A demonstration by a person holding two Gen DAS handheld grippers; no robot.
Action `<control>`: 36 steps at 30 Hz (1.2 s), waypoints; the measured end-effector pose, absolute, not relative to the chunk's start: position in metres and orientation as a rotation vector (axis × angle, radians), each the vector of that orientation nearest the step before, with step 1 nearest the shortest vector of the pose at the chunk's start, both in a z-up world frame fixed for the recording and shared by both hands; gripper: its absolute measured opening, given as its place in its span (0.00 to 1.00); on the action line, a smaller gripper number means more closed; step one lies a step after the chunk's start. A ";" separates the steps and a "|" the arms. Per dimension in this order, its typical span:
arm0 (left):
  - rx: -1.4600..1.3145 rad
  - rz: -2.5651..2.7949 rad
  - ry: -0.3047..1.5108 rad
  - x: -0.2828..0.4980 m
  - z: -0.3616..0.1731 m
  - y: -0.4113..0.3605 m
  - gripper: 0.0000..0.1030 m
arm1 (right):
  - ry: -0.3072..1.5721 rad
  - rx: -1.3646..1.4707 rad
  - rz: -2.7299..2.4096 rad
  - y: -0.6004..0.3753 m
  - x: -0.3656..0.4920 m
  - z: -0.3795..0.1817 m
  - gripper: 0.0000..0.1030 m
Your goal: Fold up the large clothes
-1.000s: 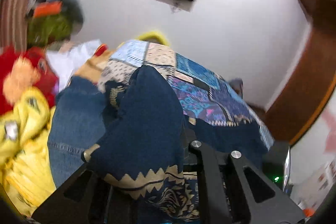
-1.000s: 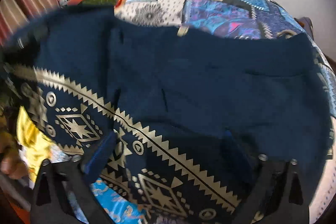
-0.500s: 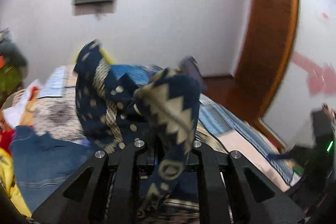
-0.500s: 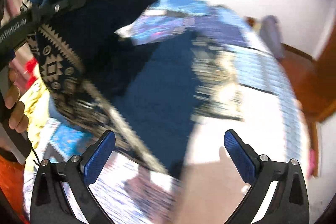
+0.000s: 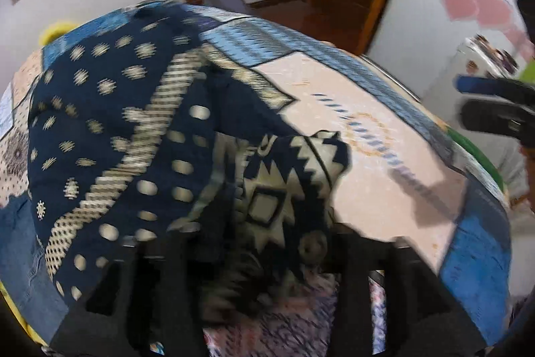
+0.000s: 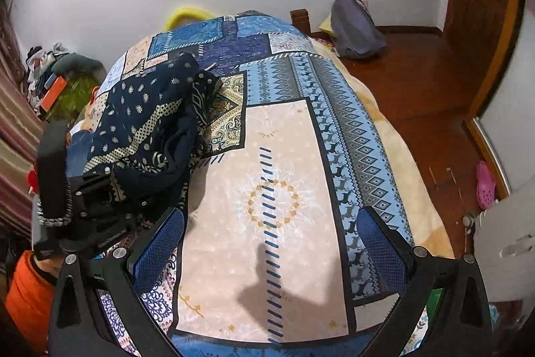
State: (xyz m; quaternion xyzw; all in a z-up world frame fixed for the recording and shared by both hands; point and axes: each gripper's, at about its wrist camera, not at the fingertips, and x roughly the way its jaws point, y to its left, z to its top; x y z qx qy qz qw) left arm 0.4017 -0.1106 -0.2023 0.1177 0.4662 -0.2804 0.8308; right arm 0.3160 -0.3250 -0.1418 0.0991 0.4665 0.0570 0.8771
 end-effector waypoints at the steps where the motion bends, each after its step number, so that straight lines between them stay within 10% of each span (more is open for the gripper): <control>1: 0.281 -0.601 0.979 0.394 -0.197 -0.112 0.68 | 0.969 0.204 0.121 -0.324 0.313 -0.140 1.00; 14: 0.176 -0.322 0.742 0.353 -0.121 0.007 0.90 | 0.883 0.134 0.270 -0.261 0.337 -0.107 1.00; 36: 0.047 -0.223 0.930 0.391 -0.204 0.071 0.92 | 1.154 0.057 0.393 -0.214 0.387 -0.228 1.00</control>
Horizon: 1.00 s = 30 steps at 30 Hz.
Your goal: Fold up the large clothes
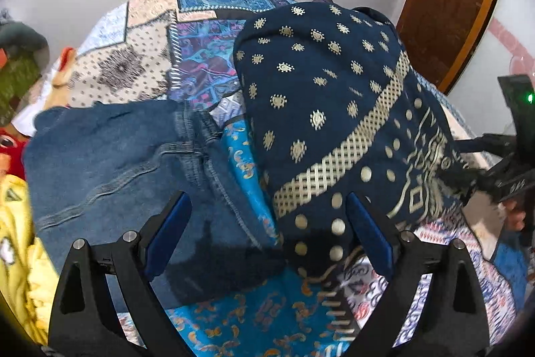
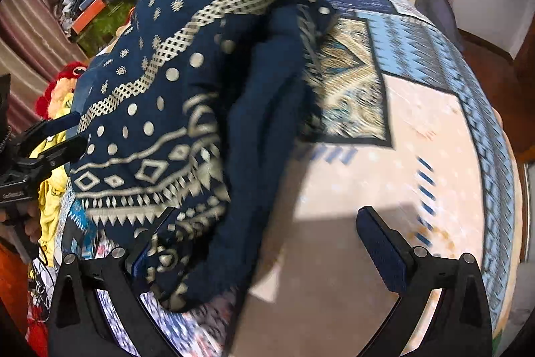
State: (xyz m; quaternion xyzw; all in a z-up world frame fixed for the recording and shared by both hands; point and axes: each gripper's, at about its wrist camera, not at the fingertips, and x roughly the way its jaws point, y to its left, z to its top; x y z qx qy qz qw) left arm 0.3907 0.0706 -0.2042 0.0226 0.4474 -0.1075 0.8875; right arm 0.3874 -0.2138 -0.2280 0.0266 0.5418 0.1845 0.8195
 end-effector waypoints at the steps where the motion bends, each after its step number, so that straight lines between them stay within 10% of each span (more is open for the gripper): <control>1: 0.070 -0.208 0.918 0.386 -0.202 0.069 0.92 | 1.164 0.067 0.390 -0.217 0.386 -0.227 1.00; 17: -0.004 -0.188 0.829 0.406 -0.164 0.076 0.91 | 1.032 0.092 0.430 -0.215 0.396 -0.160 1.00; 30: -0.389 -0.451 1.062 0.503 -0.232 0.077 0.92 | 1.216 0.270 0.542 -0.193 0.490 -0.221 1.00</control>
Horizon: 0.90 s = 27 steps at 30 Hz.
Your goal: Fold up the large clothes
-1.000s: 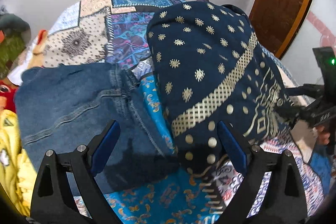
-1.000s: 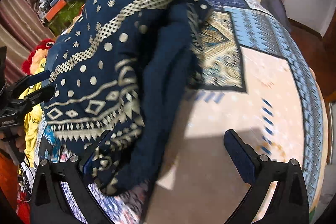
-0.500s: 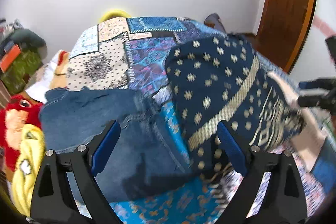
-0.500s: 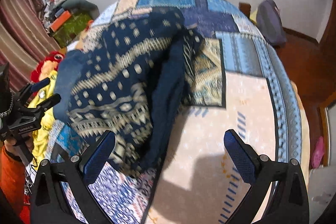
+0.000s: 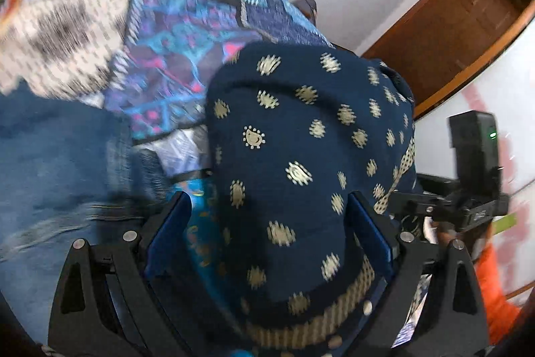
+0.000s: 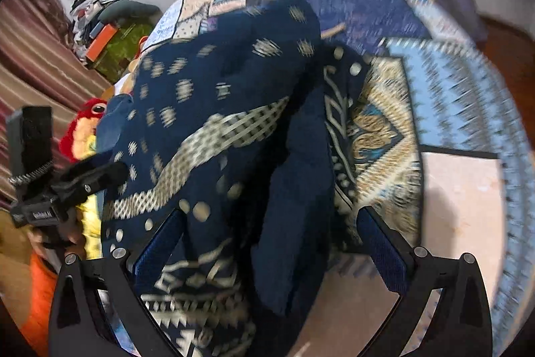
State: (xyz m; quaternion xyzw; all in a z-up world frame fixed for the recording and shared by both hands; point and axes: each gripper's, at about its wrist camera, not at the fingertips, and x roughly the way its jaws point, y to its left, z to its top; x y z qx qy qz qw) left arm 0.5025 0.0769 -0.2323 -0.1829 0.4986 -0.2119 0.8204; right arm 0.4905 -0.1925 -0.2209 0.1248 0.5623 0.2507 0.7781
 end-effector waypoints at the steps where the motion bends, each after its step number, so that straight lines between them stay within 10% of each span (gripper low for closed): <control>1: -0.420 -0.470 1.073 0.508 -0.239 0.077 0.94 | 1.224 0.290 0.554 -0.193 0.496 -0.225 1.00; 8: -0.527 -0.527 1.109 0.528 -0.256 0.075 0.89 | 1.184 0.269 0.591 -0.178 0.520 -0.232 0.99; 14: -0.491 -0.511 1.051 0.513 -0.233 0.070 0.58 | 1.186 0.377 0.625 -0.172 0.523 -0.228 0.47; 17: -0.485 -0.524 1.003 0.499 -0.209 0.074 0.53 | 1.140 0.323 0.611 -0.162 0.510 -0.209 0.37; 27: -0.372 -0.481 0.780 0.441 -0.104 0.130 0.52 | 0.950 0.220 0.681 -0.110 0.471 -0.099 0.34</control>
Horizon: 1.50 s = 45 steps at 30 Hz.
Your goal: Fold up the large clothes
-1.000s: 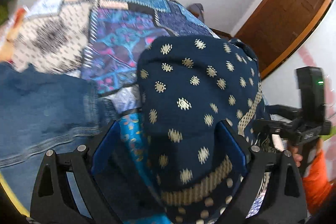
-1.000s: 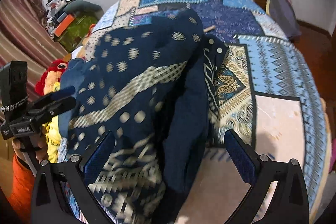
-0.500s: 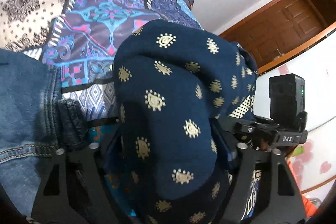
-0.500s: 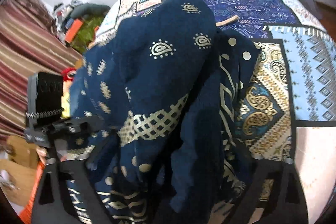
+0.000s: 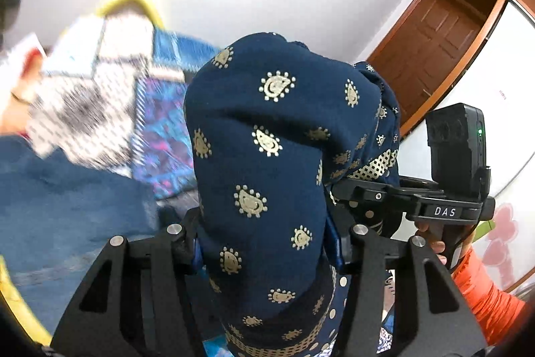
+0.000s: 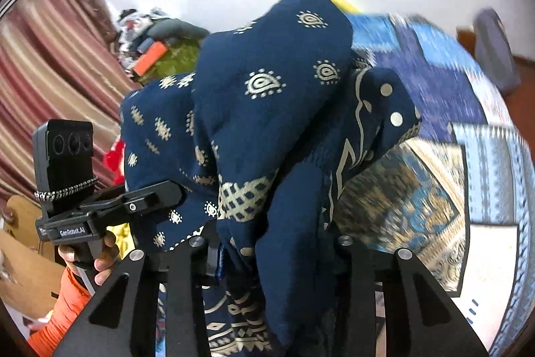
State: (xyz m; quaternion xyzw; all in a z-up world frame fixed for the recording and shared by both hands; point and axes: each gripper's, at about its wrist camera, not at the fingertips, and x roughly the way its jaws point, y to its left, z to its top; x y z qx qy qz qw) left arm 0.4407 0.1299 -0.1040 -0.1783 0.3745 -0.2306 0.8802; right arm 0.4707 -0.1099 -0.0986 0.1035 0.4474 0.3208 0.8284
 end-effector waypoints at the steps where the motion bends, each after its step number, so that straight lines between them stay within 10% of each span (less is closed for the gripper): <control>1: -0.371 -0.468 0.762 0.434 -0.095 0.140 0.52 | 0.941 0.218 0.688 -0.104 0.469 -0.092 0.34; 12: -0.390 -0.317 0.772 0.392 -0.095 0.240 0.52 | 0.952 0.204 0.821 0.004 0.447 -0.069 0.34; 30: -0.681 -0.198 0.980 0.435 -0.255 0.346 0.59 | 1.294 0.287 0.799 0.107 0.525 -0.243 0.38; 43: -0.307 -0.093 0.820 0.382 -0.163 0.306 0.59 | 1.011 -0.016 0.708 0.077 0.474 -0.166 0.48; 45: -0.285 -0.103 0.826 0.374 -0.161 0.294 0.60 | 0.986 -0.016 0.735 0.077 0.460 -0.157 0.65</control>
